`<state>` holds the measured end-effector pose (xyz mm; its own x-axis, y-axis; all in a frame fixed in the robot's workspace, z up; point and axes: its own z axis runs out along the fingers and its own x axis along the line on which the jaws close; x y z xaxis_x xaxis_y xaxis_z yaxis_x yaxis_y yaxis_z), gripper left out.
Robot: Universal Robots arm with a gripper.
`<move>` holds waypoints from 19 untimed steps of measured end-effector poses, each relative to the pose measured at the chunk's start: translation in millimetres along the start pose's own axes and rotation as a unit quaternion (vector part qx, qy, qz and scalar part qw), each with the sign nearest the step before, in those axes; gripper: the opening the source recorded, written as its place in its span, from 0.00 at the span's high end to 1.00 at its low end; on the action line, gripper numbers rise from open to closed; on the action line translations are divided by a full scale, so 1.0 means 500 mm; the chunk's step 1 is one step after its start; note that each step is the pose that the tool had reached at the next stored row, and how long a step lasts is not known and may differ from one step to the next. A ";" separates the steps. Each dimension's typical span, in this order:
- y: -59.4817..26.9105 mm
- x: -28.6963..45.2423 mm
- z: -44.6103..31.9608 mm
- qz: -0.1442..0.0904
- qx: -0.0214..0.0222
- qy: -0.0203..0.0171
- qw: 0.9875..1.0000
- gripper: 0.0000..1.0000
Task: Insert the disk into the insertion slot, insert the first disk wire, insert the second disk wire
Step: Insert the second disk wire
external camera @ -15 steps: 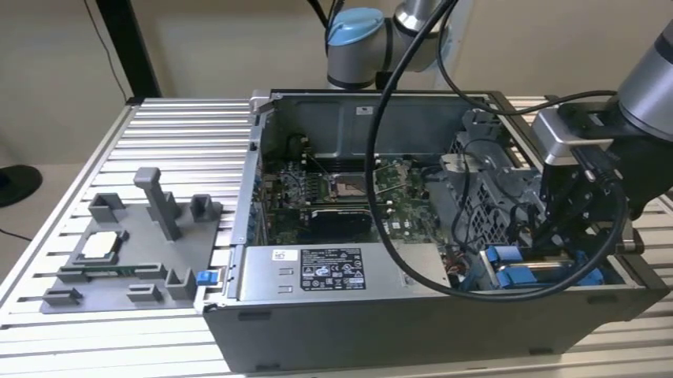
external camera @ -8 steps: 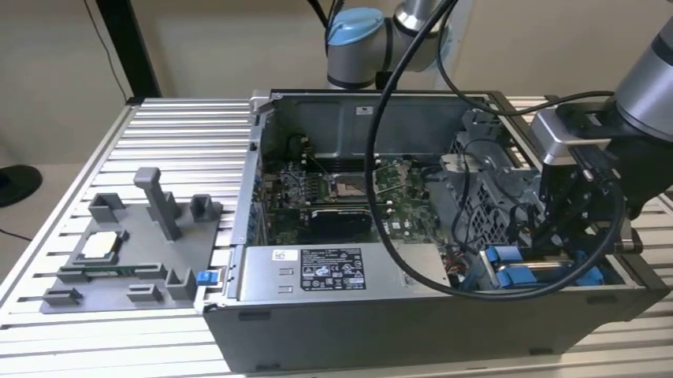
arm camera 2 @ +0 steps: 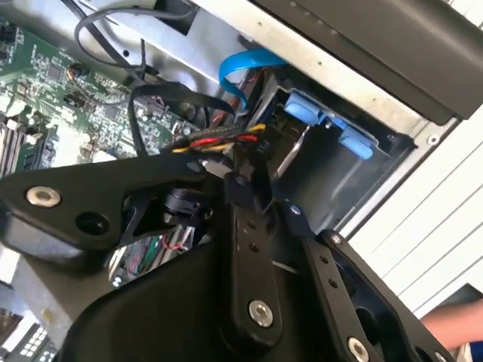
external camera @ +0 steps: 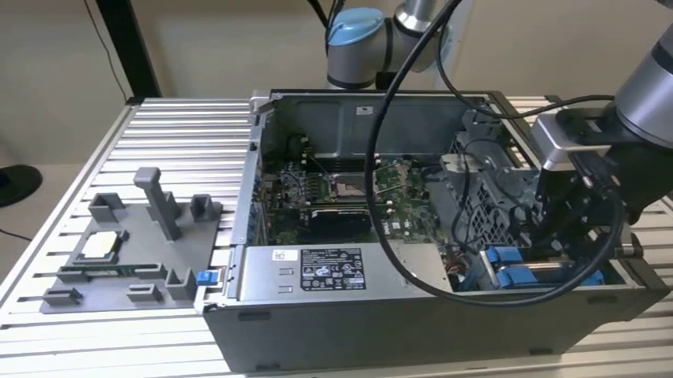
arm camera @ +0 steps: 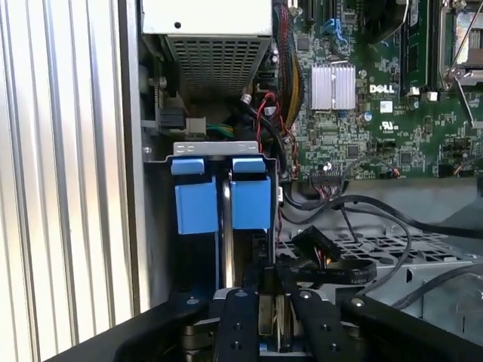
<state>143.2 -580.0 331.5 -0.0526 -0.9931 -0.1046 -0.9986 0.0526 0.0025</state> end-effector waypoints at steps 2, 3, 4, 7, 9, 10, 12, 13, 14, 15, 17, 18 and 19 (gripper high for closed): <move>0.000 0.000 -0.001 0.000 0.000 0.000 1.000 1.00; 0.000 0.000 -0.002 0.000 0.000 0.000 1.000 1.00; 0.000 -0.001 -0.004 0.000 0.000 -0.001 1.000 1.00; 0.000 -0.002 -0.016 0.000 0.000 -0.001 1.000 1.00; 0.000 -0.002 -0.022 0.000 0.000 -0.001 1.000 1.00; 0.000 -0.003 -0.023 0.000 0.000 -0.001 1.000 1.00; 0.000 -0.003 -0.023 0.000 0.000 -0.001 1.000 1.00; 0.000 -0.003 -0.023 0.000 0.000 -0.001 1.000 1.00; 0.000 -0.003 -0.026 0.000 0.000 -0.001 1.000 1.00; 0.000 -0.003 -0.031 0.000 -0.001 -0.001 1.000 1.00; 0.000 -0.005 -0.045 0.000 -0.001 -0.001 1.000 1.00; 0.000 -0.005 -0.051 0.000 -0.001 -0.001 1.000 1.00; 0.000 -0.006 -0.056 0.000 -0.001 -0.001 1.000 1.00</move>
<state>143.1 -580.0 359.5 -0.0534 -0.9928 -0.1073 -0.9986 0.0532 0.0048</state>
